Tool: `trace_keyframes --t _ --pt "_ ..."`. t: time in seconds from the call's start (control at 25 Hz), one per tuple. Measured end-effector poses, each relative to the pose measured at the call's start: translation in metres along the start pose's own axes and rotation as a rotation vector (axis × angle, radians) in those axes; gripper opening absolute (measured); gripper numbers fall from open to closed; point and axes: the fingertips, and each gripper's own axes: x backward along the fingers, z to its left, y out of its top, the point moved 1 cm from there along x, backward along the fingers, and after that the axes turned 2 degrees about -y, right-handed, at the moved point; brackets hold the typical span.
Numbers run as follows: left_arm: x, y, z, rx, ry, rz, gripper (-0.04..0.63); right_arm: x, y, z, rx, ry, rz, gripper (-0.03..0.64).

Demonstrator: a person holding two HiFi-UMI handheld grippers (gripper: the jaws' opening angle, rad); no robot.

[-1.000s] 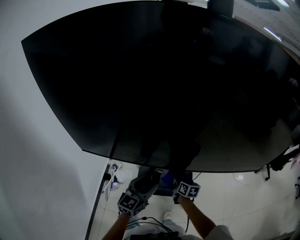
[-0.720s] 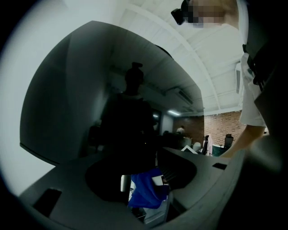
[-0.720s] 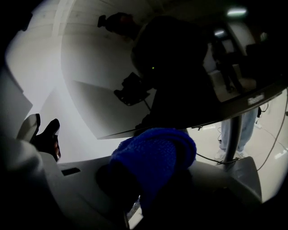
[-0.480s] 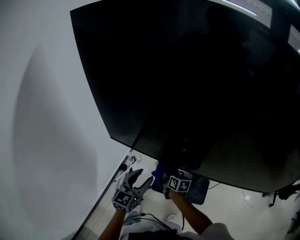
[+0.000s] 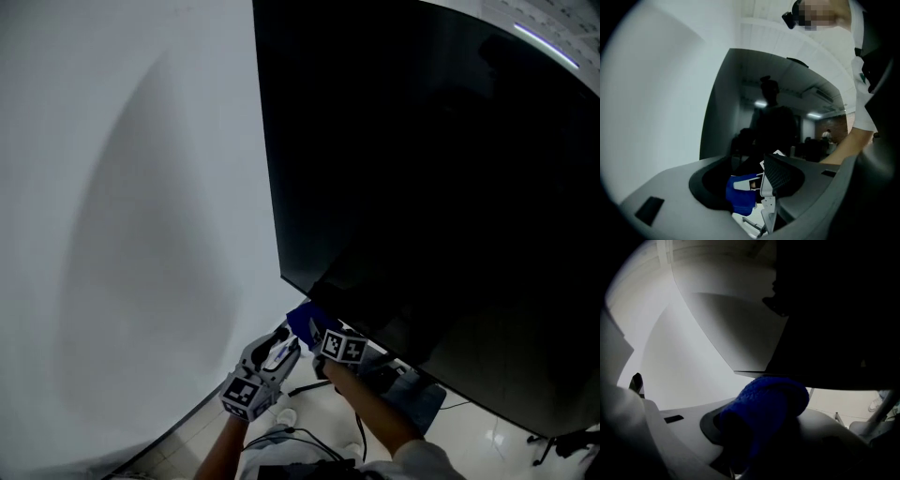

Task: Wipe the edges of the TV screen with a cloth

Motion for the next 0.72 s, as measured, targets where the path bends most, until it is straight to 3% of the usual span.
trace_keyframes --t 0.12,0.28,0.48,0.72 --pt "0.015 -0.002 0.015 -0.029 0.059 -0.005 0.196 -0.032 0.004 0.026 0.032 0.053 0.015 0.101" --pt "0.040 0.006 0.039 -0.047 0.118 -0.002 0.196 -0.058 0.019 0.069 0.063 0.050 0.043 0.101" --pt "0.071 0.033 0.081 -0.011 0.188 -0.024 0.196 -0.095 0.060 0.126 0.115 0.089 -0.014 0.100" --pt "0.079 0.029 0.107 -0.010 0.208 -0.066 0.196 -0.115 0.095 0.143 0.026 0.080 -0.082 0.101"
